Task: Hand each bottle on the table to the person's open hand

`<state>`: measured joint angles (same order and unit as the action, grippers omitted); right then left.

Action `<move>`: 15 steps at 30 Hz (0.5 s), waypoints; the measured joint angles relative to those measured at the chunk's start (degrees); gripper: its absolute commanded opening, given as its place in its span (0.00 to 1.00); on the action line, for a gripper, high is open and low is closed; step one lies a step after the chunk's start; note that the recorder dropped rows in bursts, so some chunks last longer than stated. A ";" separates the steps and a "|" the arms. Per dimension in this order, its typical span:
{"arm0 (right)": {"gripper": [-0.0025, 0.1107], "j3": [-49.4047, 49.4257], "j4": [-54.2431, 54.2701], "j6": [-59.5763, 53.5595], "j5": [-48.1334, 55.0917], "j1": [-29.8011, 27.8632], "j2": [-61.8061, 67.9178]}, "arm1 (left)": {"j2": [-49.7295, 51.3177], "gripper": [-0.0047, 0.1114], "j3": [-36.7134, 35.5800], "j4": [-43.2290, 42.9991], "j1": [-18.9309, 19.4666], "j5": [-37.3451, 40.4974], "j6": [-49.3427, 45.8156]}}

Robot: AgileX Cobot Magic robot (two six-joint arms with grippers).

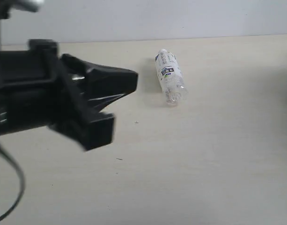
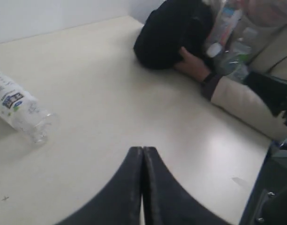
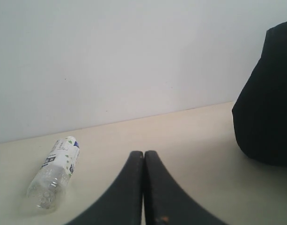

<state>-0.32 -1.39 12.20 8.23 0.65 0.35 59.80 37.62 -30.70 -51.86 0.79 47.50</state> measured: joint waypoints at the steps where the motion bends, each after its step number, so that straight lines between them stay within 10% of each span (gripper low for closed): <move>1: 0.02 0.00 0.00 0.00 0.00 0.00 0.00 | -2.90 0.04 -2.05 -0.13 0.00 -1.74 -0.34; 15: 0.02 0.00 0.00 0.00 0.00 0.00 0.00 | -33.28 0.04 -25.23 -0.68 0.00 -13.57 -2.00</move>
<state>-0.32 -1.39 12.20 8.23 0.65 0.35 26.53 12.39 -31.38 -51.86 -12.79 45.51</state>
